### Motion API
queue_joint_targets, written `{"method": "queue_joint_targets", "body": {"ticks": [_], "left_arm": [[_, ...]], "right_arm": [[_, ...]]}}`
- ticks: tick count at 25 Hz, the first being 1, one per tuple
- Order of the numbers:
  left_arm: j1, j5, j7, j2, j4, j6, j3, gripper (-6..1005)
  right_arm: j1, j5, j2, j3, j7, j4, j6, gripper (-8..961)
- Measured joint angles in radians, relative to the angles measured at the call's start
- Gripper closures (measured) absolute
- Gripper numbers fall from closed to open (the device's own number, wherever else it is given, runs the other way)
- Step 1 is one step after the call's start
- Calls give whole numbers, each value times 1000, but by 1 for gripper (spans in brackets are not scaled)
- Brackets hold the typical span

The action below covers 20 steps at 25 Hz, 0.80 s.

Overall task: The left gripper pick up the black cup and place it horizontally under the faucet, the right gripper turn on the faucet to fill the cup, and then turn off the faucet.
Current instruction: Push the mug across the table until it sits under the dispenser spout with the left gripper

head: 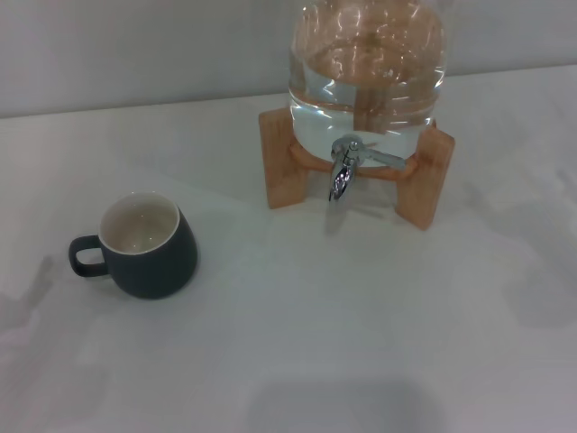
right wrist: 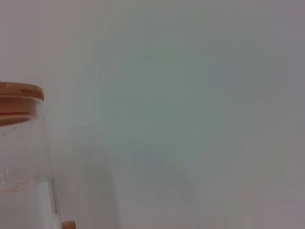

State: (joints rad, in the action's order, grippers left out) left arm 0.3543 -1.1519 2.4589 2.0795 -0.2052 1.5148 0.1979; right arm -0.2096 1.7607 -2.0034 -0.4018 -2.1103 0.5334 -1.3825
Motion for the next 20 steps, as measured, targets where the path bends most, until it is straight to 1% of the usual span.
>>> {"method": "queue_joint_targets", "body": {"ticks": [4, 10, 14, 20], "left_arm": [[4, 1, 4, 3, 10, -28, 0, 129], [15, 15, 7, 2, 45, -111, -4, 129], [27, 38, 35, 2, 84, -152, -5, 129], [41, 67, 75, 2, 123, -165, -6, 130]], "right_arm": [[-1, 0, 0, 0, -1, -2, 4, 100], [-1, -1, 0, -5, -2, -3, 13, 100], [-1, 1, 0, -8, -3, -3, 13, 100], [-4, 3, 0, -8, -3, -3, 13, 99]]}}
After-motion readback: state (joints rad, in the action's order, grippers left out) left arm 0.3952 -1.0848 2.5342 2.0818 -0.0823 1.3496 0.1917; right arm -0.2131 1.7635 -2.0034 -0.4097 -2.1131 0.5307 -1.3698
